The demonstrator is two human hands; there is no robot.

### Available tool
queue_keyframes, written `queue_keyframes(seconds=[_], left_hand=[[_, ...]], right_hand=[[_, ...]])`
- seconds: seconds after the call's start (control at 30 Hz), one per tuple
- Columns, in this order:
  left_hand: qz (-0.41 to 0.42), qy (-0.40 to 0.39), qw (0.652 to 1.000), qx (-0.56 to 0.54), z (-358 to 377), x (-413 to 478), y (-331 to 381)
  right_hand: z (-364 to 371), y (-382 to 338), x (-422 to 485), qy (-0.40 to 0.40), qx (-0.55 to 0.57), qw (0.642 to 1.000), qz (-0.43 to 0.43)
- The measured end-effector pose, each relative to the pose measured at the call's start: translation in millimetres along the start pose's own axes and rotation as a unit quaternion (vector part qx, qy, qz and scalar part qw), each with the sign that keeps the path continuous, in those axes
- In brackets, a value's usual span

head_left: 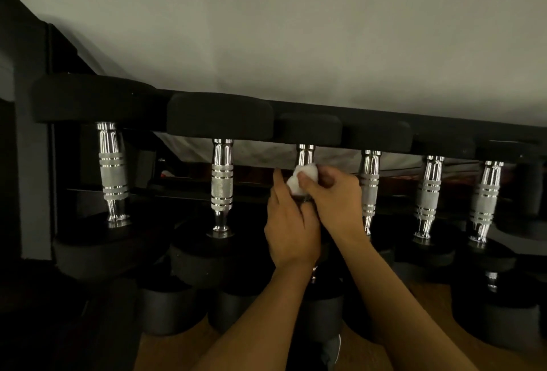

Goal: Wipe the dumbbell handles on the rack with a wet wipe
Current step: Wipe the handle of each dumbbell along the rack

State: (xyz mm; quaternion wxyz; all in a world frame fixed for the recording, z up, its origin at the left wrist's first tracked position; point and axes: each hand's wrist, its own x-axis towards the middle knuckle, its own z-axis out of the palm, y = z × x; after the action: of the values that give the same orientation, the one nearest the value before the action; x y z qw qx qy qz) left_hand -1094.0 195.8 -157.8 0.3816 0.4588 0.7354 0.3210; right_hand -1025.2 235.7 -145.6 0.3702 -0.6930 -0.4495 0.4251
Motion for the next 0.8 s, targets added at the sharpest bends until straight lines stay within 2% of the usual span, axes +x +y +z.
queue_keyframes(seconds=[0.2,0.33,0.53,0.67,0.8], left_hand=[[0.034,0.031,0.998,-0.035,-2.3,-0.6,-0.7],[0.055,0.047,0.995,-0.069,0.3,0.3,-2.3],[0.058,0.027,0.994,-0.085,-5.6,-2.2,-5.3],[0.056,0.01,0.994,-0.09,-7.8,0.7,-7.6],[0.039,0.021,0.995,-0.088,-5.8,3.4,-10.7]], right_hand=[[-14.3,3.8,-8.4,-0.054,-0.08,0.995,0.015],[0.8,-8.8,12.2,-0.023,-0.065,0.997,0.017],[0.4,7.4,-23.8,0.005,-0.075,0.997,-0.011],[-5.0,16.0,-45.5,-0.021,-0.08,0.996,-0.025],[-9.0,21.9,-58.6,-0.047,-0.132,0.989,-0.048]])
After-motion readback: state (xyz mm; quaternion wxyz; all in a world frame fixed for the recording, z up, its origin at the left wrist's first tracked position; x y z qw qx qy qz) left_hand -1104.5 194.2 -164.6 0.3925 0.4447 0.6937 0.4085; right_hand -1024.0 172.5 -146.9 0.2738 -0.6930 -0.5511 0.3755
